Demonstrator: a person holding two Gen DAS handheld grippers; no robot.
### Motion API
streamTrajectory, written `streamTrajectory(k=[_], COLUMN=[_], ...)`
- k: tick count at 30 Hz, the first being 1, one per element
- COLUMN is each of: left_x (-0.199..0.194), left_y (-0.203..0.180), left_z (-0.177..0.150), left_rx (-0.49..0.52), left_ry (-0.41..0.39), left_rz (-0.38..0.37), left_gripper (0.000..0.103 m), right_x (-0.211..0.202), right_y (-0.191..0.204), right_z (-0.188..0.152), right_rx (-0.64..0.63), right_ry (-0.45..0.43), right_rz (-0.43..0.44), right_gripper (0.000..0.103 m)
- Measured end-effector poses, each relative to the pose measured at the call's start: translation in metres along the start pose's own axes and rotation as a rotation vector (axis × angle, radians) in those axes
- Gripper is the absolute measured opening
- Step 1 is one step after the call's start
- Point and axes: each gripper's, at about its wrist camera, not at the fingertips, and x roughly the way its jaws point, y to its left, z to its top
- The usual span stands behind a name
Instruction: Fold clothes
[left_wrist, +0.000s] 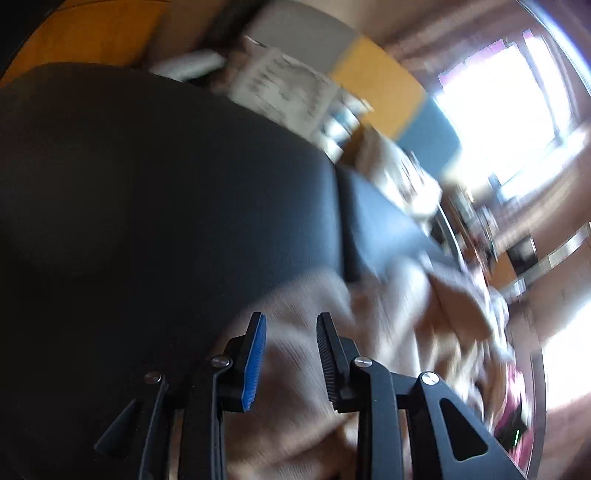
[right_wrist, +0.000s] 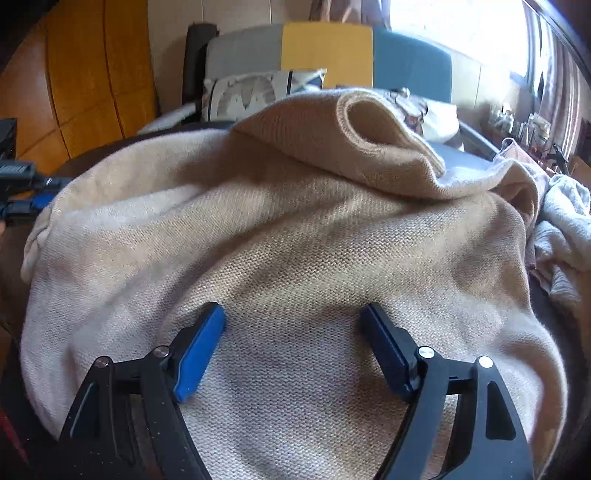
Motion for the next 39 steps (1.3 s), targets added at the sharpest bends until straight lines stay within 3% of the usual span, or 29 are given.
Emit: streamTrajectory(k=[2, 7, 10, 12, 15, 21, 25, 29, 33, 35, 39], left_x=[0.025, 0.027, 0.026, 0.027, 0.031, 0.025, 0.011, -0.028, -0.057, -0.049, -0.011], left_y=[0.007, -0.018, -0.037, -0.046, -0.055, -0.077, -0.078, -0.089, -0.087, -0.085, -0.067], left_z=[0.0, -0.031, -0.054, -0.065, -0.077, -0.092, -0.081, -0.045, -0.014, -0.011, -0.039], left_rx=[-0.049, 0.059, 0.132, 0.133, 0.111, 0.289, 0.23, 0.204, 0.206, 0.239, 0.252], left_ry=[0.129, 0.045, -0.012, -0.037, -0.028, -0.071, -0.122, -0.295, -0.431, -0.427, -0.32], left_rz=[0.016, -0.007, 0.042, 0.049, -0.013, 0.123, 0.138, 0.133, 0.138, 0.195, 0.285], left_gripper=[0.028, 0.035, 0.038, 0.038, 0.038, 0.019, 0.016, 0.015, 0.015, 0.015, 0.015], right_x=[0.004, 0.004, 0.0, 0.004, 0.009, 0.008, 0.006, 0.005, 0.007, 0.008, 0.005], right_y=[0.003, 0.002, -0.004, -0.005, -0.008, -0.008, -0.009, -0.011, -0.004, 0.0, 0.001], right_z=[0.002, 0.001, 0.004, 0.007, 0.012, 0.009, 0.006, 0.004, 0.005, 0.005, 0.004], right_rx=[0.002, 0.008, 0.007, 0.004, 0.007, 0.017, 0.024, 0.033, 0.011, -0.001, 0.003], right_ry=[-0.007, -0.024, -0.025, -0.011, 0.014, -0.011, -0.029, -0.044, -0.039, -0.042, -0.052], right_rz=[-0.001, -0.004, -0.006, -0.004, 0.013, 0.038, 0.065, 0.1, 0.071, 0.052, 0.044], right_gripper=[0.08, 0.08, 0.081, 0.083, 0.086, 0.086, 0.086, 0.087, 0.087, 0.087, 0.087])
